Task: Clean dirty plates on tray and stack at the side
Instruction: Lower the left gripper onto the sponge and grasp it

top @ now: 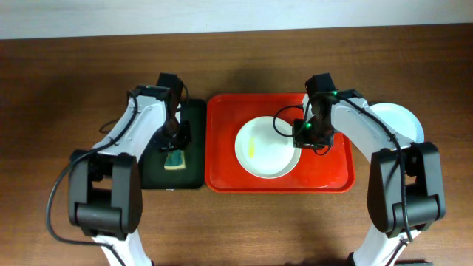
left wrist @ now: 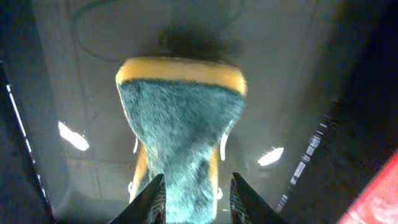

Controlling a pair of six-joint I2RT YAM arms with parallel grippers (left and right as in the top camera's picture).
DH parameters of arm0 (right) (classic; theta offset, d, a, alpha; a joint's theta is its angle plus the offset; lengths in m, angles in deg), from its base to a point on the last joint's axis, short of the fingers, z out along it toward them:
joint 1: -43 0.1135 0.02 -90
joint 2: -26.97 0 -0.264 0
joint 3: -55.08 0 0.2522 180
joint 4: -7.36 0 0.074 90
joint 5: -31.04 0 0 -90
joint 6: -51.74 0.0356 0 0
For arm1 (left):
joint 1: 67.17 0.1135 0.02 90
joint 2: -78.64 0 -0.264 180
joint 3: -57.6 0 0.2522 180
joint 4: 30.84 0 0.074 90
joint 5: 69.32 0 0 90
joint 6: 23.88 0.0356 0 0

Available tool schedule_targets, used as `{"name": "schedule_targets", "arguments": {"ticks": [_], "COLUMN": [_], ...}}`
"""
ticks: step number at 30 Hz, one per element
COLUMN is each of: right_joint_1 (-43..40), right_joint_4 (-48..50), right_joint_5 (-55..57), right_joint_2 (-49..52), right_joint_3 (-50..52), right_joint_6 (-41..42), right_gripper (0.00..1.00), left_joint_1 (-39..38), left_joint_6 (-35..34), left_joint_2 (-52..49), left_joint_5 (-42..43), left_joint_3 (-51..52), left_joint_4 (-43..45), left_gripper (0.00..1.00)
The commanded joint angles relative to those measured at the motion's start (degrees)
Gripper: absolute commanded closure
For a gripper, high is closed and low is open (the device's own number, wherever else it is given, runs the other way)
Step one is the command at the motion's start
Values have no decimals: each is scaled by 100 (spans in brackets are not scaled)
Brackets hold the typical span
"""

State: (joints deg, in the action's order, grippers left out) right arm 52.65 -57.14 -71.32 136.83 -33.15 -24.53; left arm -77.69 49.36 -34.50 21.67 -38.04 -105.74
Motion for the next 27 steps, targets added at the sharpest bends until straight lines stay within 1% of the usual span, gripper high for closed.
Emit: {"name": "schedule_targets", "arguments": {"ticks": [1,5,8,9,10,12,13,15,17,20,27], "right_joint_1": [48,48,48,48,48,48,48,48,48,48,48], "right_joint_4": [-2,-2,-2,-2,-2,-2,-2,-2,-4,0,-2], "right_joint_5": [-50,-52,-52,-52,-52,-52,-52,-52,-52,-52,-52], "right_joint_2": [-79,-74,-74,-74,-74,-74,-74,-74,-74,-74,-74], "right_joint_3": [-79,-79,-79,-79,-74,-74,-74,-74,-72,-72,-72], "right_joint_6": [26,26,26,26,26,26,26,26,26,26,26], "right_gripper": [71,71,71,71,71,70,68,68,67,67,67], "left_joint_1": [20,20,28,33,46,90,120,190,280,354,328], "left_joint_6": [-55,-52,-50,-50,-28,-28,-28,-26,181,608,640], "left_joint_2": [-247,-289,-289,-289,-289,-289,-289,-289,-289,-289,-339], "left_joint_5": [-350,-382,-378,-369,-337,-339,-339,-337,-201,256,286], "left_joint_3": [55,52,26,7,-57,-192,-243,-328,-345,-345,-243], "left_joint_4": [42,92,83,66,0,-140,-175,-216,-208,-188,44], "left_gripper": [66,67,72,72,68,68,68,70,71,72,78]}}
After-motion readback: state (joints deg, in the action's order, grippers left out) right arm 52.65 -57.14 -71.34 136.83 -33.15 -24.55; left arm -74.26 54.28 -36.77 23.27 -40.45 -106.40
